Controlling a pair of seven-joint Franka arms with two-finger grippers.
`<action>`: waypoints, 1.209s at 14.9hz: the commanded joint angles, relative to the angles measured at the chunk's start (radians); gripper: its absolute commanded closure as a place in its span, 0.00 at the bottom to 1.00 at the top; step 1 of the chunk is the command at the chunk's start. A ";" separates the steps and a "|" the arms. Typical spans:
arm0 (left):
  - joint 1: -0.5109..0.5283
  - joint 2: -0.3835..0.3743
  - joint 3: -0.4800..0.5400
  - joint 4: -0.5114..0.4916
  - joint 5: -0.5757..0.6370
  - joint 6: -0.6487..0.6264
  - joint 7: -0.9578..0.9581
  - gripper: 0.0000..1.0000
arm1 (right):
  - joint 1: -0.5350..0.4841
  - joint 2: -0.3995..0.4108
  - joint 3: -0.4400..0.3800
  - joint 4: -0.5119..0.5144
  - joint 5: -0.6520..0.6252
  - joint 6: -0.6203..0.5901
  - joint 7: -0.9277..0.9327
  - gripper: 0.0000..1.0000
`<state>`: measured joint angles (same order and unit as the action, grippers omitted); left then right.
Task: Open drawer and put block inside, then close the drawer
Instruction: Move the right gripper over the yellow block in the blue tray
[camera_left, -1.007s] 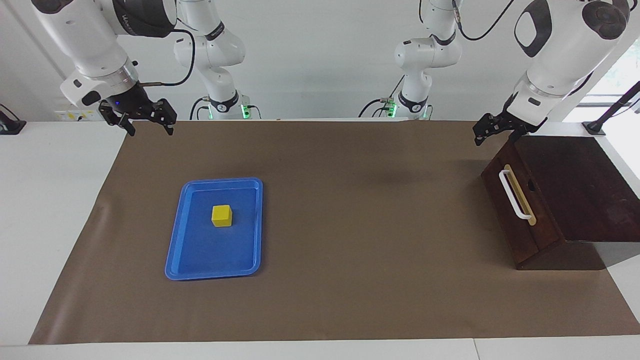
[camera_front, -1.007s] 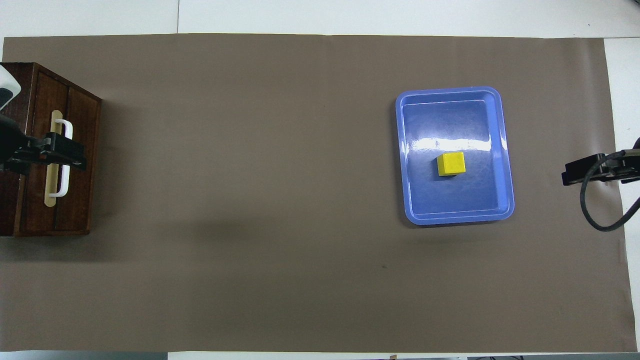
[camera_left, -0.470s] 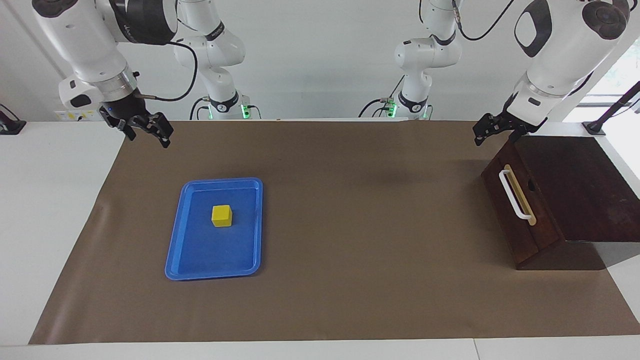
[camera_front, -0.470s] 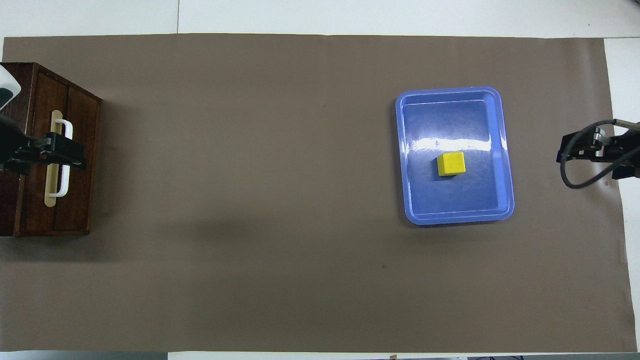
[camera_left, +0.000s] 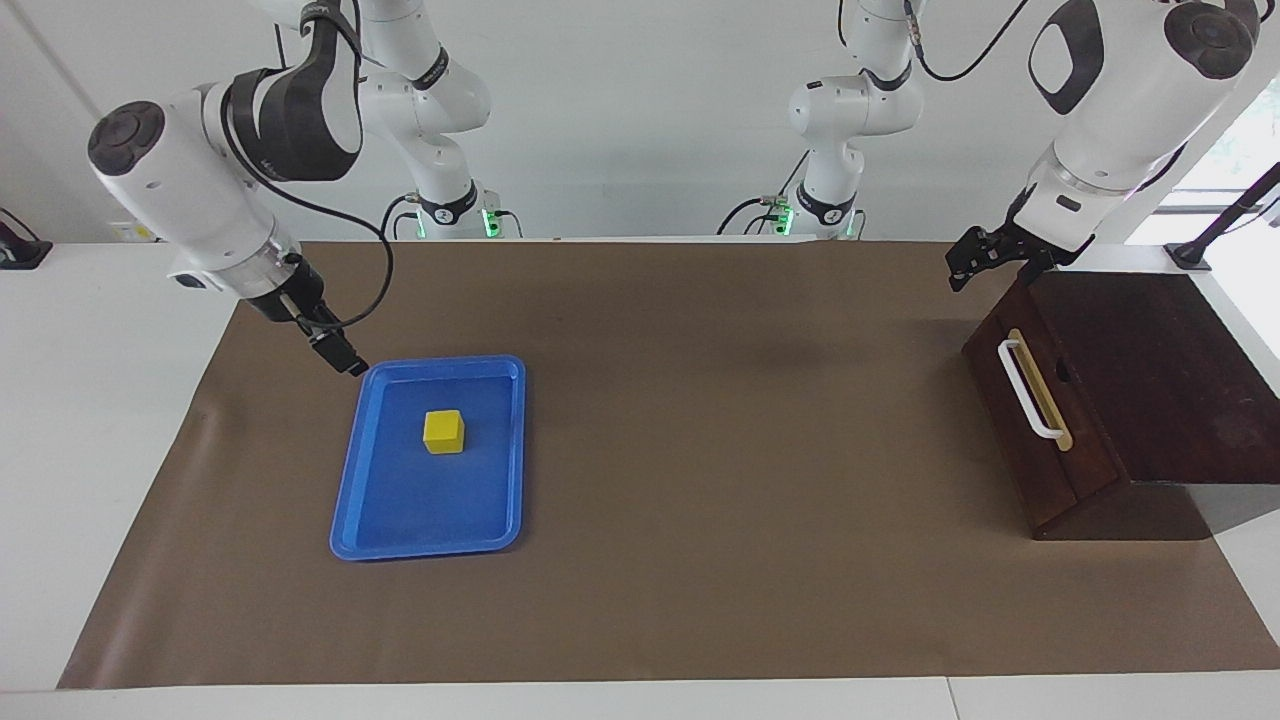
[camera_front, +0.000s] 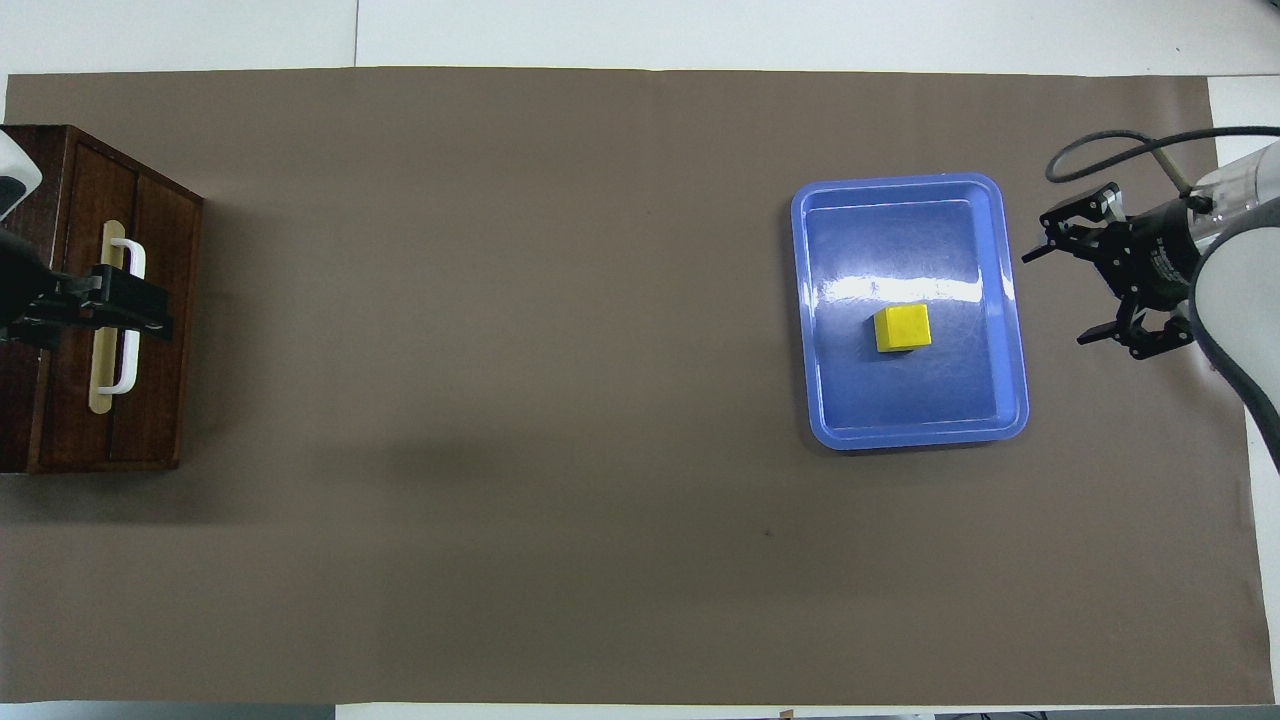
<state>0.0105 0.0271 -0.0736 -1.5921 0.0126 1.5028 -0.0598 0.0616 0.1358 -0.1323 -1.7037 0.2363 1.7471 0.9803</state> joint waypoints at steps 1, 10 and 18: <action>0.006 -0.022 -0.002 -0.022 -0.002 0.013 0.003 0.00 | -0.049 0.085 -0.003 0.068 0.139 -0.002 0.164 0.07; -0.015 -0.058 -0.005 -0.141 0.114 0.181 -0.054 0.00 | -0.097 0.088 -0.003 -0.186 0.368 0.103 0.167 0.03; -0.069 0.063 -0.008 -0.348 0.425 0.526 -0.054 0.00 | -0.149 0.188 -0.003 -0.200 0.515 0.147 0.020 0.01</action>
<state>-0.0515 0.0775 -0.0916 -1.8897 0.3882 1.9516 -0.1059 -0.0791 0.3090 -0.1422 -1.8949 0.7118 1.8594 1.0324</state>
